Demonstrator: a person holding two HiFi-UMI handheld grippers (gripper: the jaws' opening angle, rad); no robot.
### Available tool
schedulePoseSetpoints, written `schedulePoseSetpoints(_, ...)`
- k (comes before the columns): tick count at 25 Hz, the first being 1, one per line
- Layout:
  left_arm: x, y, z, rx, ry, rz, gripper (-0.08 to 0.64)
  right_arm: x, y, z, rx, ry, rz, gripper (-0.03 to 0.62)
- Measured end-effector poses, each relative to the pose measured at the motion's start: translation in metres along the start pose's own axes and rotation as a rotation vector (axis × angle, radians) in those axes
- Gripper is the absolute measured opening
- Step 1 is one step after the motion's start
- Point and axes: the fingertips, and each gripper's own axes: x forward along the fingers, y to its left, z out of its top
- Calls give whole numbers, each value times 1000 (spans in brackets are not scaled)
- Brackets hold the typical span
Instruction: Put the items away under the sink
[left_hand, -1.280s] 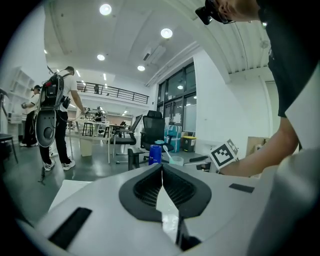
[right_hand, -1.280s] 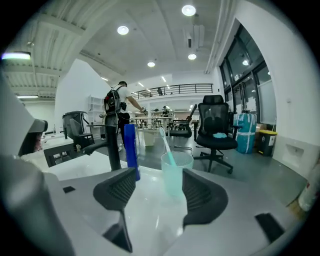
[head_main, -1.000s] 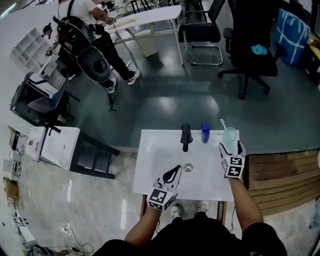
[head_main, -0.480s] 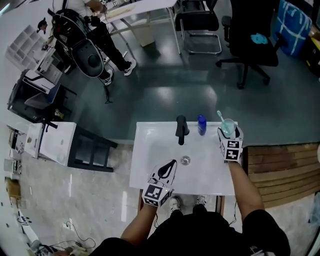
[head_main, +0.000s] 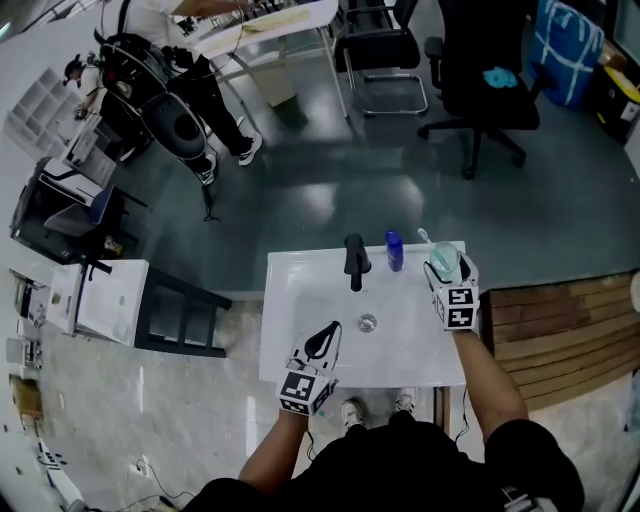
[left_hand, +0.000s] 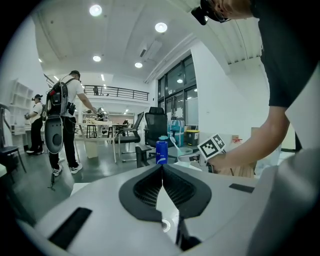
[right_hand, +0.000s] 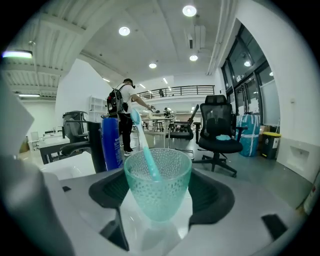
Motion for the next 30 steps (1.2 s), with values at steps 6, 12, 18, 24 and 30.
schedulePoseSetpoints(6, -19, -1, 4, 19, -22, -28, 21, -44, 25, 23, -37, -58, 14, 377)
schedulePoseSetpoints(12, -52, 5, 6, 26, -57, -47, 21, -96, 61, 45, -27, -106, 20, 377)
schedulePoseSetpoints(18, -98, 4, -3, 24, -76, -82, 21, -155, 113, 52, -46, -139, 27, 377)
schedulePoseSetpoints(24, -141, 0, -10, 54, -85, -144, 21, -209, 166, 39, -50, -172, 34, 377)
schedulePoseSetpoints(30, -168, -9, -14, 44, -102, -182, 21, -254, 200, 24, -48, -178, 29, 377)
